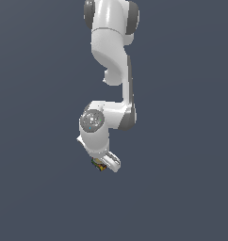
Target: Pick up the object and move it to a goal position.
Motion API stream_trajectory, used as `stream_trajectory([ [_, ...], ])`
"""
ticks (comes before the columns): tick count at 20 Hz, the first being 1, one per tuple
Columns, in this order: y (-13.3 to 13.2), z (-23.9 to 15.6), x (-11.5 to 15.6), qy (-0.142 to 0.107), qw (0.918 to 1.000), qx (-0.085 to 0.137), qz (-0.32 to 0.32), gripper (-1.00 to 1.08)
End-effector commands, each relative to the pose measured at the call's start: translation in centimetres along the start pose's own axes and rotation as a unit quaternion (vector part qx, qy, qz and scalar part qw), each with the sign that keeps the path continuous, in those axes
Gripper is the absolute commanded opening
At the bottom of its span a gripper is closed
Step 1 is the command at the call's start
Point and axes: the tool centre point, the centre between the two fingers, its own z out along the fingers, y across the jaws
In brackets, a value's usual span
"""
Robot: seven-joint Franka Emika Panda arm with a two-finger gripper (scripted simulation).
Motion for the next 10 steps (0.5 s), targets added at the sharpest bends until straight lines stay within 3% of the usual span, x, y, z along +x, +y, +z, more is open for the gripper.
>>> stream_trajectory([
  [1, -0.11, -0.07, 0.10, 0.001, 1.0000, 0.001, 0.000, 1.00],
  [2, -0.11, -0.10, 0.11, 0.001, 1.0000, 0.001, 0.000, 1.00],
  [3, -0.11, -0.10, 0.11, 0.001, 1.0000, 0.001, 0.000, -1.00],
  [10, -0.11, -0.10, 0.11, 0.001, 1.0000, 0.001, 0.000, -1.00],
])
